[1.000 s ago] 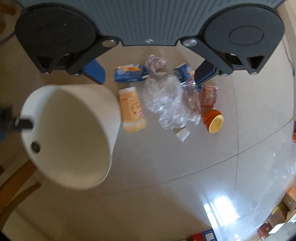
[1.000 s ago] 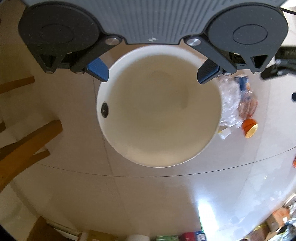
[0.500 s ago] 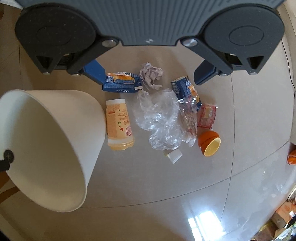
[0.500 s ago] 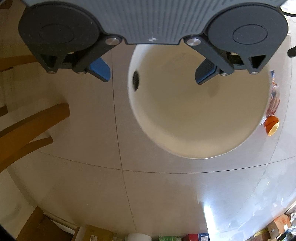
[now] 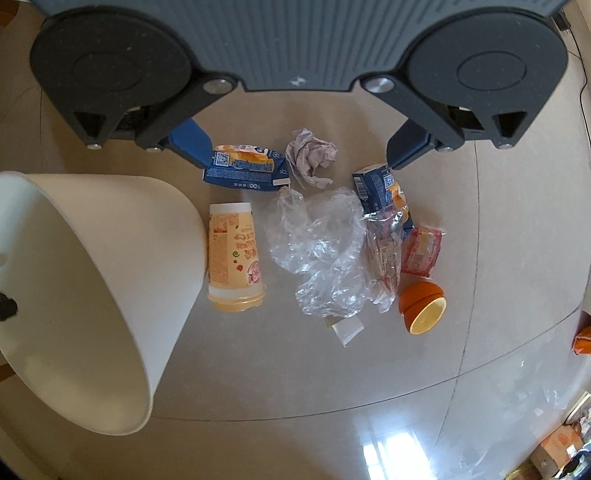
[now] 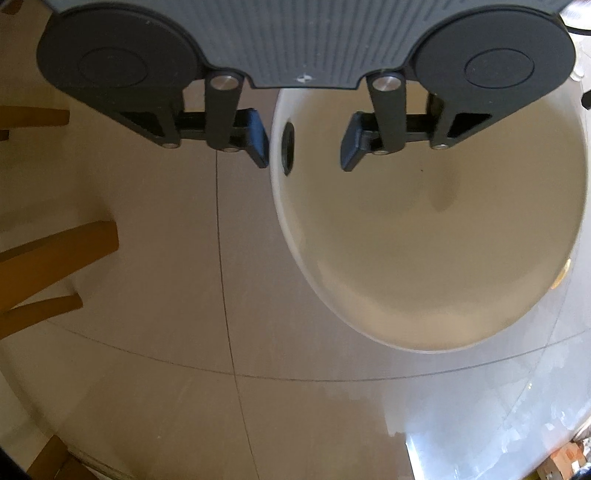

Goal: Collect trash
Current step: 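Grip the white bucket rim with the right tool while the left tool approaches the blue carton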

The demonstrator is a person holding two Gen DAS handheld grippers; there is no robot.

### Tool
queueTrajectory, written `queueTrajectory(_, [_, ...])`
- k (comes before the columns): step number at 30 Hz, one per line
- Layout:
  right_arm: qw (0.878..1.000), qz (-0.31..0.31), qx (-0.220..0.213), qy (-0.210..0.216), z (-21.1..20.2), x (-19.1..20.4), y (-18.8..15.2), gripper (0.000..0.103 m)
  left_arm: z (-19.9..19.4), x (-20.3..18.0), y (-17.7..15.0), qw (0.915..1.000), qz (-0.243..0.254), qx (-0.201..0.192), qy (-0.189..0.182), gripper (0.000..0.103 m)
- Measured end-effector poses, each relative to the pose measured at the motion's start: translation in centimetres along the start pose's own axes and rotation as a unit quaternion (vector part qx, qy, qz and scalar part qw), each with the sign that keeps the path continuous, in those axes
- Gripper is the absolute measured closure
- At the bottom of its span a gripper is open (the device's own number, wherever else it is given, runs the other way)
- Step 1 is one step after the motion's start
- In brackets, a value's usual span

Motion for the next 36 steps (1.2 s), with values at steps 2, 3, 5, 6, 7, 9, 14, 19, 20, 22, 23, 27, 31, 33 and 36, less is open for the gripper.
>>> queueTrajectory(2, [1.000,0.007,0.005,0.002,0.1,-0.2,-0.1,0.071,0.2,0.1,0.0,1.0000,-0.004,0.001,-0.003,0.004])
queueTrajectory(3, [1.000,0.013,0.005,0.003,0.1,-0.3,-0.1,0.073,0.3,0.1,0.1,1.0000,-0.006,0.002,-0.004,0.004])
queueTrajectory(5, [1.000,0.016,0.005,0.003,0.2,-0.7,0.0,0.077,0.4,0.1,0.1,0.9999,-0.010,0.003,-0.008,0.004])
queueTrajectory(6, [1.000,0.016,0.006,0.001,0.3,-0.7,0.0,0.078,0.4,0.2,0.0,0.9999,-0.012,0.004,-0.009,0.004])
queueTrajectory(7, [1.000,0.017,0.007,0.001,0.3,-0.7,-0.1,0.078,0.5,0.1,0.0,0.9998,-0.013,0.004,-0.012,0.004])
queueTrajectory(9, [1.000,0.020,0.008,-0.001,0.6,-0.8,0.0,0.082,0.6,0.0,-0.1,0.9998,-0.012,0.005,-0.013,0.004])
queueTrajectory(14, [0.999,0.030,0.018,-0.016,0.4,-1.2,0.2,0.090,1.0,0.0,-0.3,0.9997,-0.014,0.006,-0.017,0.004])
queueTrajectory(19, [0.998,0.051,0.029,-0.022,0.2,-1.2,0.4,0.089,1.8,0.1,-0.3,0.9998,-0.008,0.008,-0.017,0.006])
queueTrajectory(20, [0.998,0.055,0.030,-0.024,0.0,-0.9,0.6,0.089,2.0,0.1,-0.2,0.9997,-0.007,0.007,-0.020,0.006])
queueTrajectory(22, [0.998,0.056,0.028,-0.029,-0.1,-0.8,0.6,0.089,2.5,0.2,-0.2,0.9995,-0.005,0.007,-0.029,0.006])
queueTrajectory(23, [0.998,0.055,0.027,-0.031,0.1,-0.9,0.8,0.088,2.8,0.2,-0.1,0.9994,-0.001,0.007,-0.033,0.006])
queueTrajectory(27, [0.997,0.065,0.020,-0.033,0.8,-1.3,0.8,0.089,4.2,0.1,-0.6,0.9990,0.028,0.004,-0.034,0.006])
queueTrajectory(31, [0.997,0.068,0.020,-0.024,1.0,-1.7,0.5,0.090,5.9,-0.7,-1.7,0.9963,0.074,0.009,-0.042,0.006])
queueTrajectory(33, [0.997,0.066,0.020,-0.019,1.0,-2.0,0.4,0.090,6.5,-1.6,-2.0,0.9912,0.115,-0.006,-0.065,0.006])
queueTrajectory(36, [0.998,0.065,0.020,-0.012,1.2,-2.4,0.4,0.091,8.0,-3.0,-2.4,0.9745,0.208,-0.025,-0.080,0.006])
Point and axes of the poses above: each gripper's, at about its wrist camera, not at the fingertips, and z roughly the way its jaws point, x to its left, y to its top, the point moved 5 cm from there along z, roughly the way its jaws point, and after that the axes turned 1 degree about -x, right-handed, at the moved point
